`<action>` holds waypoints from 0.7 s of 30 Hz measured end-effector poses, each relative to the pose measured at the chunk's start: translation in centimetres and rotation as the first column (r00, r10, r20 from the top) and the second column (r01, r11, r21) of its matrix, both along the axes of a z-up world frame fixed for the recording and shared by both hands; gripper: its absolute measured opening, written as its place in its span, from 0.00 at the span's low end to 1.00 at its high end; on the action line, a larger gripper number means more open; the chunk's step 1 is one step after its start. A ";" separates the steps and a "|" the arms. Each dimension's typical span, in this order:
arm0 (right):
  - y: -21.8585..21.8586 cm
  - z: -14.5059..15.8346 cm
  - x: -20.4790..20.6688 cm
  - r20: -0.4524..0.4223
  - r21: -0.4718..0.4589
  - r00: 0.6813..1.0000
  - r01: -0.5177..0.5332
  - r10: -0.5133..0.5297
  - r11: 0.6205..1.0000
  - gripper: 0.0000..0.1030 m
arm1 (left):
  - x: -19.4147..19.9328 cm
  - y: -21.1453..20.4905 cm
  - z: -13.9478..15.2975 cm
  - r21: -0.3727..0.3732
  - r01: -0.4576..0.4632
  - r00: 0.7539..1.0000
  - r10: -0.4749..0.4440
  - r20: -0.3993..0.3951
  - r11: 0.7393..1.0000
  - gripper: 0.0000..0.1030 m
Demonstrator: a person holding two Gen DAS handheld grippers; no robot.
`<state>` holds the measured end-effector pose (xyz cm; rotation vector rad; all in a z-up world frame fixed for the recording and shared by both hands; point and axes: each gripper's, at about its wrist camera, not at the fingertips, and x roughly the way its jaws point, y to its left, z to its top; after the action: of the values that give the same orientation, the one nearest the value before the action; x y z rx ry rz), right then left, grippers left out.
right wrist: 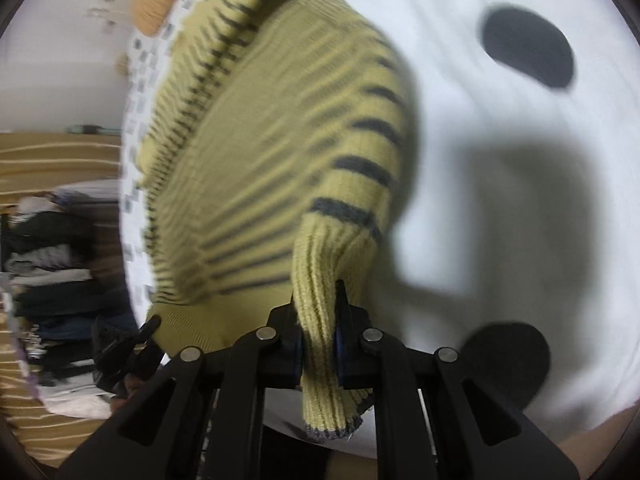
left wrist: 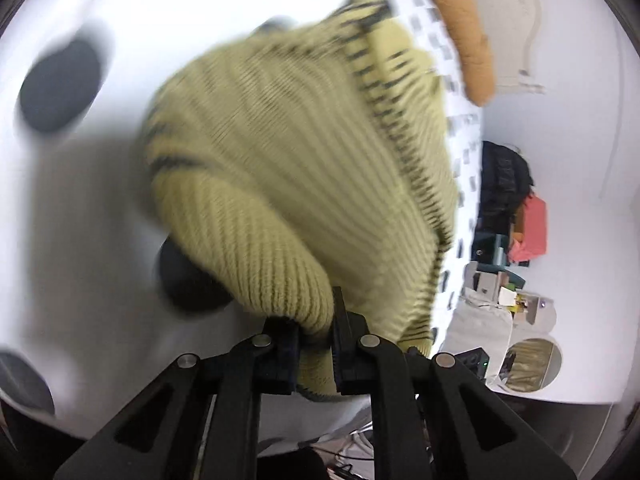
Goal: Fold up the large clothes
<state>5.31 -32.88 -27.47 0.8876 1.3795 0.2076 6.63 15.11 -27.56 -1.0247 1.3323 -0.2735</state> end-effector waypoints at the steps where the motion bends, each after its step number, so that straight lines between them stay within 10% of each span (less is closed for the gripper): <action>1: -0.1 0.5 0.7 0.018 0.024 1.000 0.011 -0.011 1.000 0.11 | 1.4 0.1 1.1 0.013 0.004 1.000 -0.005 0.030 1.000 0.11; 12: -4.1 6.9 18.1 0.285 0.141 0.939 0.160 -0.195 0.977 0.11 | 22.9 0.2 7.6 0.123 -0.006 0.977 -0.021 0.214 0.992 0.11; 18: -4.8 3.2 29.8 0.238 -0.001 0.951 0.202 -0.196 0.979 0.11 | 33.4 -1.7 1.5 0.232 0.017 0.995 -0.040 0.095 0.973 0.12; 21: -4.9 -0.5 32.3 0.106 -0.078 0.980 0.180 -0.171 0.981 0.12 | 35.7 -0.5 -1.6 0.155 -0.015 1.000 0.013 0.010 0.988 0.15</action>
<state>37.57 -37.77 -27.94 0.9087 1.2024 0.0541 42.38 14.57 -29.12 -0.9006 1.3162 -0.1611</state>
